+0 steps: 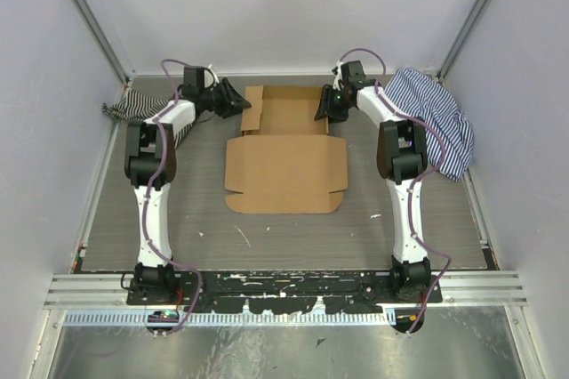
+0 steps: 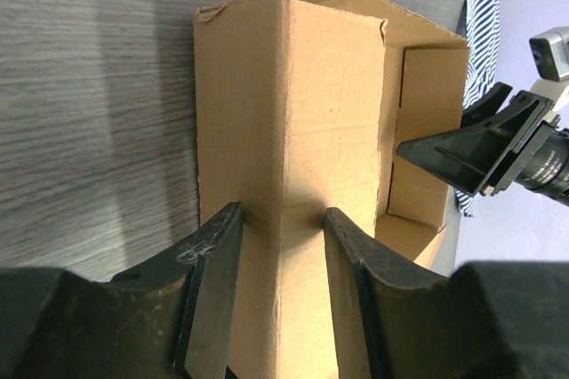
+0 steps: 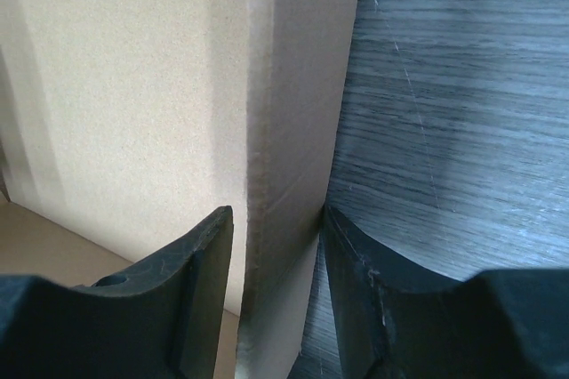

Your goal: Fold the paper box

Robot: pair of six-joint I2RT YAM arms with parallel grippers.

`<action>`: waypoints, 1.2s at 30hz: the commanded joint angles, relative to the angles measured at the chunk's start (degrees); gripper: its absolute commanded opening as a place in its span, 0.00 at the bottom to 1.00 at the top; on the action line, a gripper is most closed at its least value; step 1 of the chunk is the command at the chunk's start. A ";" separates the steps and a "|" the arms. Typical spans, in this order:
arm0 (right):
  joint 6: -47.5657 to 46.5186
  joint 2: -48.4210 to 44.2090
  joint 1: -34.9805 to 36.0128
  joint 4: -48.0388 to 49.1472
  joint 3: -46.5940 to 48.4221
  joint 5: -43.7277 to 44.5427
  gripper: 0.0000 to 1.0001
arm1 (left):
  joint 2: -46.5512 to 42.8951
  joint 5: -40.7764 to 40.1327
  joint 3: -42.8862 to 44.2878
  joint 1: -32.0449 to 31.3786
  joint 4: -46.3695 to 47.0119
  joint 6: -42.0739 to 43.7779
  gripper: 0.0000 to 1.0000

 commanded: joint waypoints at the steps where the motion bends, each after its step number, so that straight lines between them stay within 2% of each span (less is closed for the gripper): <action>1: -0.91 -0.37 0.59 0.29 -0.14 -0.42 0.51 | -2.61 -0.64 1.70 -1.29 -4.18 2.50 0.48; 9: -0.92 -1.32 0.55 0.38 -1.07 -0.29 0.51 | -4.04 -3.71 2.62 -2.86 -9.46 6.20 0.48; 17: -0.92 -2.76 0.90 0.70 -3.09 0.63 0.50 | -4.23 -12.97 6.39 -5.68 -20.17 12.67 0.45; 22: -0.74 -3.57 1.16 1.30 -4.95 0.30 0.50 | -3.63 -21.96 10.71 -7.70 -27.18 17.12 0.39; 30: -0.48 -4.44 1.32 1.73 -5.68 0.19 0.50 | -2.53 -29.28 14.46 -8.75 -33.39 19.88 0.22; 36: -0.30 -5.01 1.83 2.12 -6.93 0.58 0.50 | 0.10 -39.06 21.31 -11.70 -41.72 24.32 0.16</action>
